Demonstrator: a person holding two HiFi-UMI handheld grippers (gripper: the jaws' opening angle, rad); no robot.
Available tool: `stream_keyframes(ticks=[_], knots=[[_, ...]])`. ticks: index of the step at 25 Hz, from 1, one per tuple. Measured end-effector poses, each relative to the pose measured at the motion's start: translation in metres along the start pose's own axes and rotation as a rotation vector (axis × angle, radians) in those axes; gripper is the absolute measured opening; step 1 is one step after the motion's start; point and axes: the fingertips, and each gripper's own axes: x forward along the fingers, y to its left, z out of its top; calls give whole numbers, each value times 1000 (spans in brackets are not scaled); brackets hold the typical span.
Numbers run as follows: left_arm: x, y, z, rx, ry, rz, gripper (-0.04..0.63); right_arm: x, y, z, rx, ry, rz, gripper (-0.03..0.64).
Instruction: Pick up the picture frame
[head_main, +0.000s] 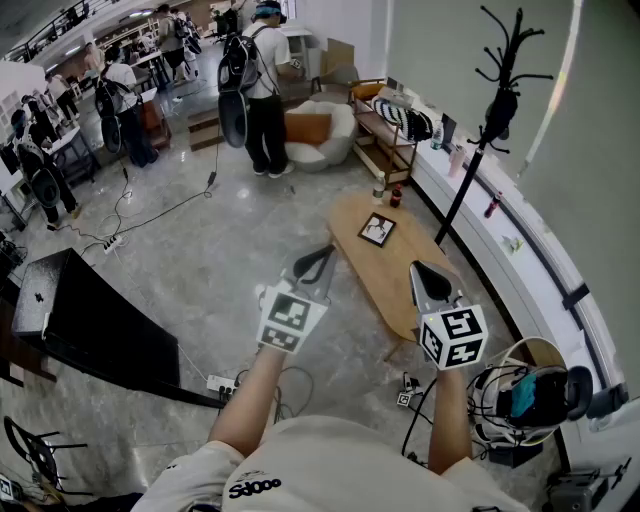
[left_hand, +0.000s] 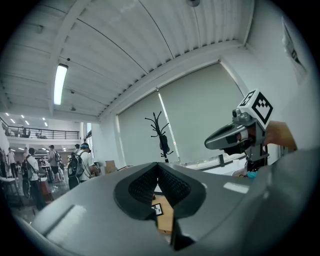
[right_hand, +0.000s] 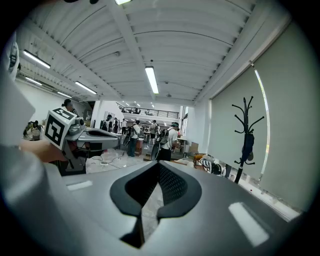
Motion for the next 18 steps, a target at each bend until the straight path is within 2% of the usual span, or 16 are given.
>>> stream_keyframes(ticks=[12, 18], knots=[[5, -10, 1, 5, 6, 4, 11, -3, -5, -7, -2, 13, 12, 2], [11, -23, -2, 5, 17, 16, 11, -9, -19, -13, 33, -1, 15, 3]])
